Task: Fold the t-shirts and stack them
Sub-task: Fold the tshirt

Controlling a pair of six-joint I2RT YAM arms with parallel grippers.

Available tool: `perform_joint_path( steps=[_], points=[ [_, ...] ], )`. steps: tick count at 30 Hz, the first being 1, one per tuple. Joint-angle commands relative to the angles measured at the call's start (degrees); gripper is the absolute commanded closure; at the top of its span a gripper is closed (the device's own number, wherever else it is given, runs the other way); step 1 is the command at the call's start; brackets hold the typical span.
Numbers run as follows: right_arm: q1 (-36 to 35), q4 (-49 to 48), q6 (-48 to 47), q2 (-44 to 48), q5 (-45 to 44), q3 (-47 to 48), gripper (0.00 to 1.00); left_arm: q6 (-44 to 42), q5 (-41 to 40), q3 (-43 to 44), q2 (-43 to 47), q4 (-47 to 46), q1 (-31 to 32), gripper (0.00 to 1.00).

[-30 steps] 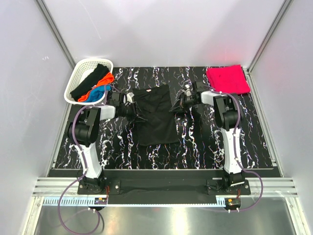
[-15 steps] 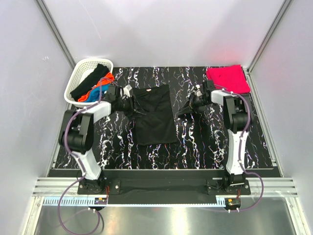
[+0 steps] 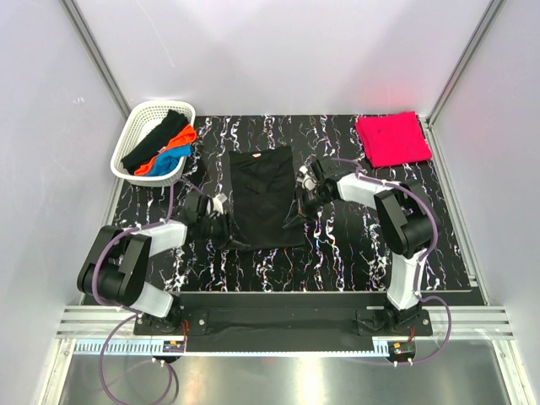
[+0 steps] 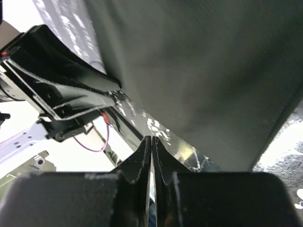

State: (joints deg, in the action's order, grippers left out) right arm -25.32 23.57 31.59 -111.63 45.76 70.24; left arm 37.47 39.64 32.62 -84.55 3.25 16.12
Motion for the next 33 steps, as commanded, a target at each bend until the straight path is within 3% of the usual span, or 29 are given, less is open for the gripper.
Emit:
perform_joint_path(
  steps=[1,10,19,22,28,33],
  points=[
    [0.01,-4.06,1.19,-0.86,-1.37,-2.30,0.92,0.41,-1.75,-2.29,1.24,-6.76,-0.30,0.66],
    [-6.31,-4.67,4.00,-1.13,-2.51,-1.42,0.92,1.46,-2.02,-9.06,-2.90,-14.23,-0.91,0.69],
    [-11.41,-5.55,6.64,-4.91,-1.29,3.06,0.92,7.09,-1.93,-7.85,14.66,-5.56,-0.83,0.61],
    [-11.42,-5.64,6.29,-5.78,-1.20,3.33,0.92,7.09,-4.12,-6.61,16.52,-3.69,-0.91,0.60],
    [-11.33,-5.64,5.67,-9.39,-0.14,5.52,0.93,9.46,-3.35,-6.34,6.09,-12.90,-0.83,0.64],
    [-11.15,-5.64,4.09,-10.01,-0.41,3.07,0.93,6.57,-5.27,-7.66,-1.83,-13.62,-1.00,0.67]
  ],
)
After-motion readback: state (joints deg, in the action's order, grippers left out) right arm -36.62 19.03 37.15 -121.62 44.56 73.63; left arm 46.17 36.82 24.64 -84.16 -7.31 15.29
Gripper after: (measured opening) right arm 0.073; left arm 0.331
